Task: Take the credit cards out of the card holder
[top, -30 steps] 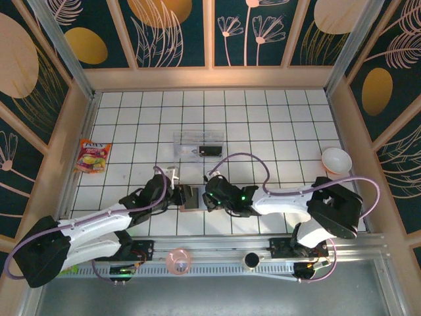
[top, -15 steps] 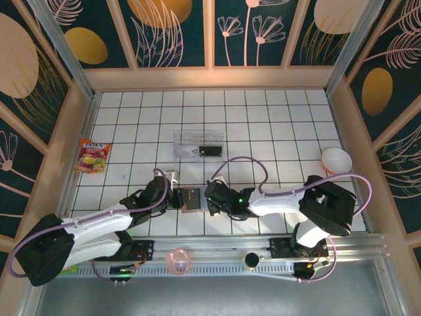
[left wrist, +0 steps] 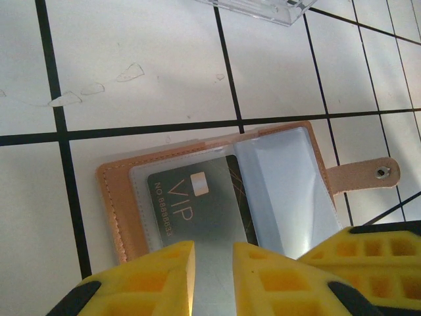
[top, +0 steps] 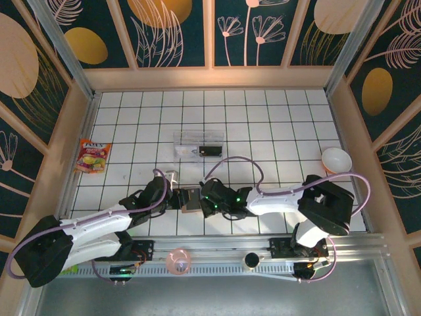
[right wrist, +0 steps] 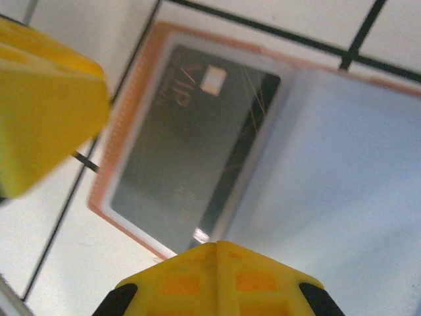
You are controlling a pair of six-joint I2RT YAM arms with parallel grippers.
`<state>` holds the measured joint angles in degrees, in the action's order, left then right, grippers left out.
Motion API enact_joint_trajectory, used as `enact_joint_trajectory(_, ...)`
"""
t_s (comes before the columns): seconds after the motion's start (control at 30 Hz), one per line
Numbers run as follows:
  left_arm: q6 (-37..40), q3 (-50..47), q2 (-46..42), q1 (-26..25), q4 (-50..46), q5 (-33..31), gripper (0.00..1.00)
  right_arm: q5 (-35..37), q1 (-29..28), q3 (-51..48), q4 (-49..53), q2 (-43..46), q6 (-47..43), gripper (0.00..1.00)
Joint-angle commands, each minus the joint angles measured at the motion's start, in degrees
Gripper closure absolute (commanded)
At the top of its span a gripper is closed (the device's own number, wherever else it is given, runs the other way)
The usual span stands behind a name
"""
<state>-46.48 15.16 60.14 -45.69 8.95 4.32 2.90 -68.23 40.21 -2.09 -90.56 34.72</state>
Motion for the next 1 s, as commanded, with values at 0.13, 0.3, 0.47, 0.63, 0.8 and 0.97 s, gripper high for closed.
enact_joint_trajectory(0.13,1.45,-0.34,3.73,0.34,4.28,4.75,0.78,-0.6,0.36,-0.44,-0.74,-0.69,-0.31,0.97)
enact_joint_trajectory(0.3,1.64,-0.23,6.92,0.34,5.5,4.62,0.85,-6.39,3.53,0.39,-3.91,2.1,1.91,0.9)
enact_joint_trajectory(0.47,1.05,-0.58,7.29,0.35,4.13,1.34,0.9,-15.11,8.87,-0.64,-8.94,2.3,9.22,0.63)
enact_joint_trajectory(0.63,0.43,-1.62,6.04,0.34,4.6,1.11,0.9,-15.73,9.16,1.28,-7.95,0.15,10.61,0.61)
enact_joint_trajectory(0.8,0.51,-2.06,7.02,0.34,5.5,1.96,0.9,-17.17,9.25,2.25,-9.07,-1.96,10.71,0.61)
enact_joint_trajectory(0.97,0.37,-2.24,7.53,0.33,6.4,2.57,0.91,-18.74,9.24,3.64,-9.58,-4.3,10.02,0.62)
